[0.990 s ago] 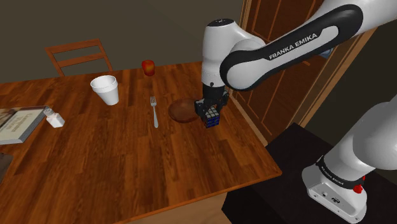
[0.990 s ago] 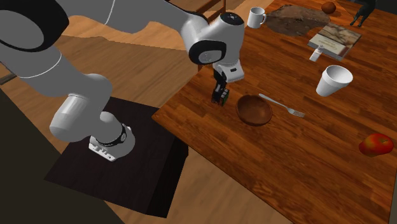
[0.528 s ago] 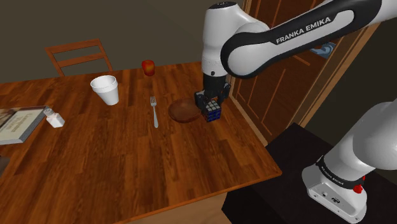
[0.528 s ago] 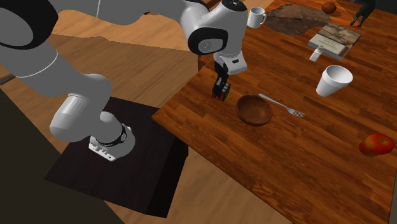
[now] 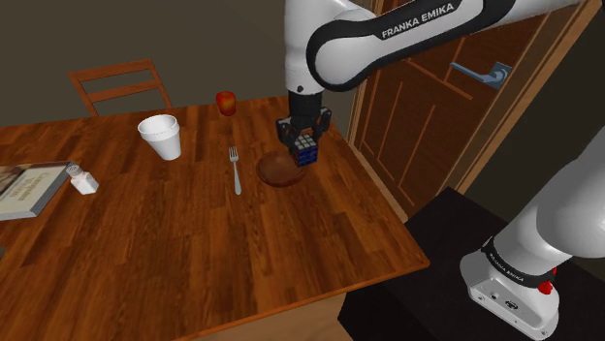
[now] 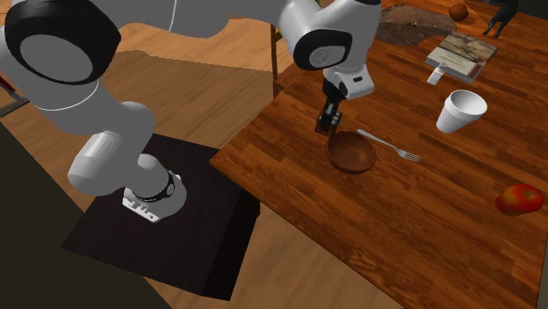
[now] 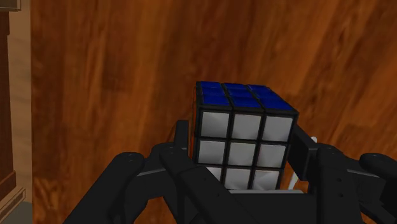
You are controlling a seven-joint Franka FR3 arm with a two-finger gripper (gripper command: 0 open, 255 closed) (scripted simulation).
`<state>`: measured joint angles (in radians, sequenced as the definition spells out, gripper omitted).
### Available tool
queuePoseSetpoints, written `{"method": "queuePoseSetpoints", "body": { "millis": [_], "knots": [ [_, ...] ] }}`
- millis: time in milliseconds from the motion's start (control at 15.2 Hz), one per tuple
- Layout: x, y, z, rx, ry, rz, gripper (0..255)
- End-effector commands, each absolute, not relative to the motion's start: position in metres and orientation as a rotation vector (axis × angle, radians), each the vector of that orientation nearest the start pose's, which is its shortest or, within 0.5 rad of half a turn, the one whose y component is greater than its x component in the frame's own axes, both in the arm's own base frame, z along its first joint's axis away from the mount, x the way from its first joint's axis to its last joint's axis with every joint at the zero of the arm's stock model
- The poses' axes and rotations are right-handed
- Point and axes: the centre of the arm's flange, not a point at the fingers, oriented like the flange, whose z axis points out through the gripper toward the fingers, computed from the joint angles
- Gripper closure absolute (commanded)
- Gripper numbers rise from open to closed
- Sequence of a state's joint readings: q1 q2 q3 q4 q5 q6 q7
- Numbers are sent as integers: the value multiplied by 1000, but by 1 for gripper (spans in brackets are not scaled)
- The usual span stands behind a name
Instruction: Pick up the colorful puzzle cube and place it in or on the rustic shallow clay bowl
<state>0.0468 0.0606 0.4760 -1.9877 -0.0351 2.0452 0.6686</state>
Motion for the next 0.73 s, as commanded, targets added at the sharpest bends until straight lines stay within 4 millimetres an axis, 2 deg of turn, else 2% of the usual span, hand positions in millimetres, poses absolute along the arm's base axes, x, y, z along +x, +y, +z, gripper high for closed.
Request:
{"method": "queuePoseSetpoints", "body": {
  "millis": [0,330,660],
  "knots": [
    [519,280,437,-3136,206,-9,255],
    [584,286,444,-3136,206,-9,255],
    [584,286,417,-3136,206,-9,255]
  ]
}}
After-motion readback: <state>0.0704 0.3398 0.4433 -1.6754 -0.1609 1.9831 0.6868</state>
